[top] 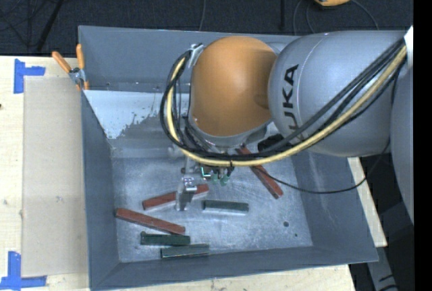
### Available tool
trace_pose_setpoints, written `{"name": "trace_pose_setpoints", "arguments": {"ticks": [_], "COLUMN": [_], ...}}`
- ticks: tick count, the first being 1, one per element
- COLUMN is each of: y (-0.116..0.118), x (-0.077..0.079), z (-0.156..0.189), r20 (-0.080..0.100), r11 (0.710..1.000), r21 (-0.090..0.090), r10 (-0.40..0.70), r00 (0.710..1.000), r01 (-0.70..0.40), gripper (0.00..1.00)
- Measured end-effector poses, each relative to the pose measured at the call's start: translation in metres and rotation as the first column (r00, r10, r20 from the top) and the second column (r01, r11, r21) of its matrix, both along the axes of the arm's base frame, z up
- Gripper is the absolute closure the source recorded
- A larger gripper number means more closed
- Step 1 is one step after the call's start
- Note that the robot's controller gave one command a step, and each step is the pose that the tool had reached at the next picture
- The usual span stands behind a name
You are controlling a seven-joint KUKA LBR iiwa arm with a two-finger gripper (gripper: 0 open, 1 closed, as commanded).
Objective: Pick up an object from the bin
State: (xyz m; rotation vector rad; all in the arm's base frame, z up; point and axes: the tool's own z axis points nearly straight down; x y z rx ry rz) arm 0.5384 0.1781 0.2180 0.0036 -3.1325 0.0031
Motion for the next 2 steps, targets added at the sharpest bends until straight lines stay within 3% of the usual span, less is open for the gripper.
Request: {"name": "trace_pose_setpoints", "arguments": {"ticks": [1, 2], "y": [-0.001, -0.002], "x": [0.001, 0.004], "z": [0.005, -0.051], "r20": [0.008, 0.013], "r11": [1.000, 0.999], "r21": [0.002, 0.003], "r10": [-0.003, 0.039], "r00": [1.000, 0.999], "r01": [0.003, -0.039], "gripper": [0.00, 0.00]}}
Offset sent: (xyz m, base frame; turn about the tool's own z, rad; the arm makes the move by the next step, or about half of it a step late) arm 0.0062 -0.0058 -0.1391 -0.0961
